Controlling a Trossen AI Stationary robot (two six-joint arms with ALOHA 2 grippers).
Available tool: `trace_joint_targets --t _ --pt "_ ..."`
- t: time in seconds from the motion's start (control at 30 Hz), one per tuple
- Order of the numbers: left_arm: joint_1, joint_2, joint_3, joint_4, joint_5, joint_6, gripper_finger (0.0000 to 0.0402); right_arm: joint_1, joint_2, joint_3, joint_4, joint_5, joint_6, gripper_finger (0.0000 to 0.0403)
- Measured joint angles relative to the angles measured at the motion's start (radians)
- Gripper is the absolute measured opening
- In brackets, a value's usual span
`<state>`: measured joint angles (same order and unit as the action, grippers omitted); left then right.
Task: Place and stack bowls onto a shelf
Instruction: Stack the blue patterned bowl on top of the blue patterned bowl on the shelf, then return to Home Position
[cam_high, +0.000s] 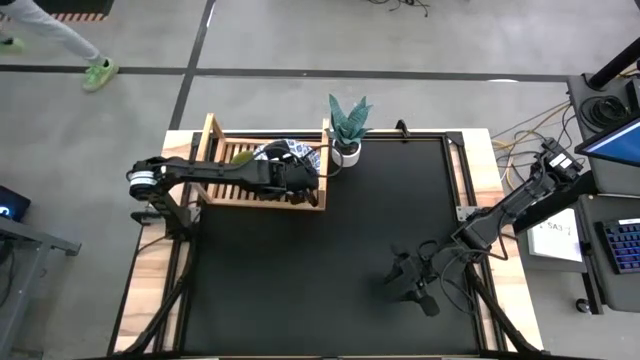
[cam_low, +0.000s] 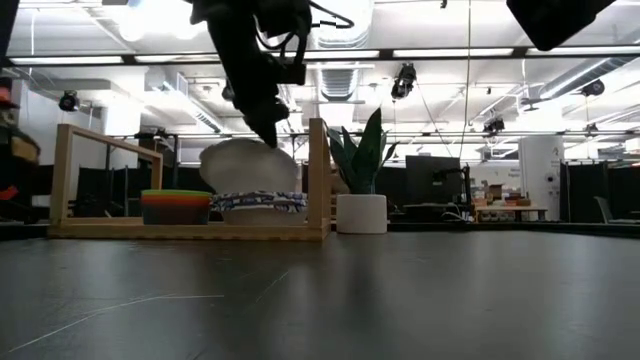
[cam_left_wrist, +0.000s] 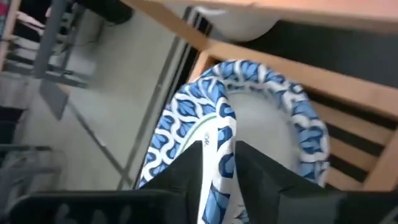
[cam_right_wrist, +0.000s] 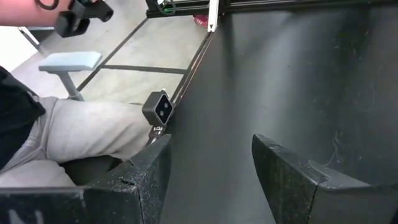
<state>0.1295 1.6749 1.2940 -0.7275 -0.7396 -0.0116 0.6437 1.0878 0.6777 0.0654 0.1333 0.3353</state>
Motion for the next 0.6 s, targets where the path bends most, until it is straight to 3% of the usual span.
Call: trace_joint_targets --t 0.4,0.6 --pt "-0.025 0.0 0.093 -0.071 0.143 -0.07 0.0192 0.0 0.0 -0.002 0.0 0.0 0.011 0.021" --pt "-0.159 -0.067 0.068 -0.058 0.258 -0.055 0.02 0.0 -0.005 -0.053 0.072 0.0 -0.094 0.021"
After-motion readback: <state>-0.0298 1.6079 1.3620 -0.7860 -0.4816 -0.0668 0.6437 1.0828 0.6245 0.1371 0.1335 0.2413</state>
